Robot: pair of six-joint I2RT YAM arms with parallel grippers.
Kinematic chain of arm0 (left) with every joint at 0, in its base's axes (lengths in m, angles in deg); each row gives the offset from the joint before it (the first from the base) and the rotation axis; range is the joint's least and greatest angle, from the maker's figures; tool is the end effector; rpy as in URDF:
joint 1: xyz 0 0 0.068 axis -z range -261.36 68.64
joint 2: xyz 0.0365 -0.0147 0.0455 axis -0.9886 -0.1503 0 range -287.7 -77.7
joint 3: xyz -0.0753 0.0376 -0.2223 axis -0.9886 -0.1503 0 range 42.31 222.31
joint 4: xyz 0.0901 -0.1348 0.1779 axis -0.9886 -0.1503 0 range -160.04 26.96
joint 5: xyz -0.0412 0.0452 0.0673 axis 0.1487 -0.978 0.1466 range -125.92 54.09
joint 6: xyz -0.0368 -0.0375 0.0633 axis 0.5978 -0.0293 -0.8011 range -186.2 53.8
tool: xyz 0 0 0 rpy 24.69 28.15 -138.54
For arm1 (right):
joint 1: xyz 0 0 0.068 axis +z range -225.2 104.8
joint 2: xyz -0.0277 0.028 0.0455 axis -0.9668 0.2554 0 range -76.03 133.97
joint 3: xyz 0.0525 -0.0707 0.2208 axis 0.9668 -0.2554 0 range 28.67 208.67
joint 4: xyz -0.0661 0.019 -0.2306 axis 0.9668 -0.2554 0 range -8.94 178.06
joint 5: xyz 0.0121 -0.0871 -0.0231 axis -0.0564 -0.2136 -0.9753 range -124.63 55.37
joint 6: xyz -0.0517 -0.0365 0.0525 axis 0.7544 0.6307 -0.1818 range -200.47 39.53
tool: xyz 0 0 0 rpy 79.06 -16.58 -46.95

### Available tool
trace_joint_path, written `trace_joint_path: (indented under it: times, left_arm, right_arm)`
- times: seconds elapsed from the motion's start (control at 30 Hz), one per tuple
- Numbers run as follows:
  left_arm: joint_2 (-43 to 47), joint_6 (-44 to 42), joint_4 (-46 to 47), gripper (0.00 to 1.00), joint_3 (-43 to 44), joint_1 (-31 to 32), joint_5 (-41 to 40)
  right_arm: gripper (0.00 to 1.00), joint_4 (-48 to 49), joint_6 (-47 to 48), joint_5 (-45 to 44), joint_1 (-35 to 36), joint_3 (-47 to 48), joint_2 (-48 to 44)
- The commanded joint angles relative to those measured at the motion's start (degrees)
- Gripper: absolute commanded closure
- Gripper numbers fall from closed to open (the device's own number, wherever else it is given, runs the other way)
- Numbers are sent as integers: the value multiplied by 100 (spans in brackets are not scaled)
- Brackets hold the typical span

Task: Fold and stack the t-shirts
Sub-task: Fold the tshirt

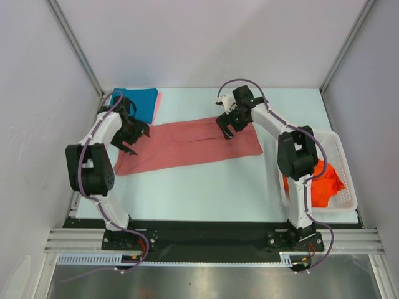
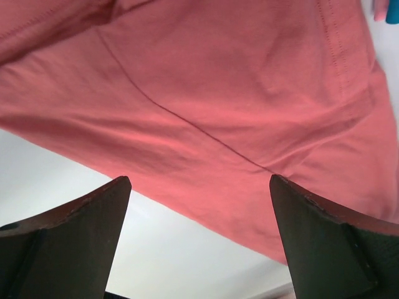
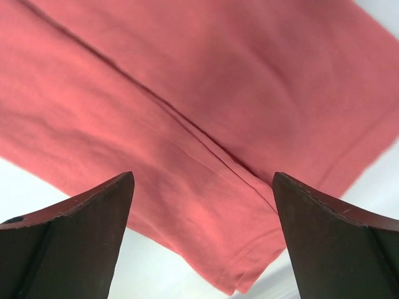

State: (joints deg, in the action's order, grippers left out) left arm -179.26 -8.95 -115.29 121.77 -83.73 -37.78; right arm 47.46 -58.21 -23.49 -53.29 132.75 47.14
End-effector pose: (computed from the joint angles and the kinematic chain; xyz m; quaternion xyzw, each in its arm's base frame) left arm 0.3334 0.0161 0.1680 -0.4944 0.8584 -0.0484 0.1283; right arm 0.4098 0.1797 0.1633 -0.3847 0.8806 0.0930 0.2604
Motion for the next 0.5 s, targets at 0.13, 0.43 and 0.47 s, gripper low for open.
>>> trace_joint_path:
  times: [0.13,0.43,0.47]
  left_arm:
    - [-1313,1218,-2078,0,1606,184,-148]
    - [-1401,1666,-1911,0,1659,185,-305]
    - [-1576,1623,-2051,0,1843,193,-314]
  right_arm:
    - [0,-246,1228,513,243,227,294]
    - [0,-124,1341,609,270,605,690]
    - [0,-115,1490,626,322,684,708]
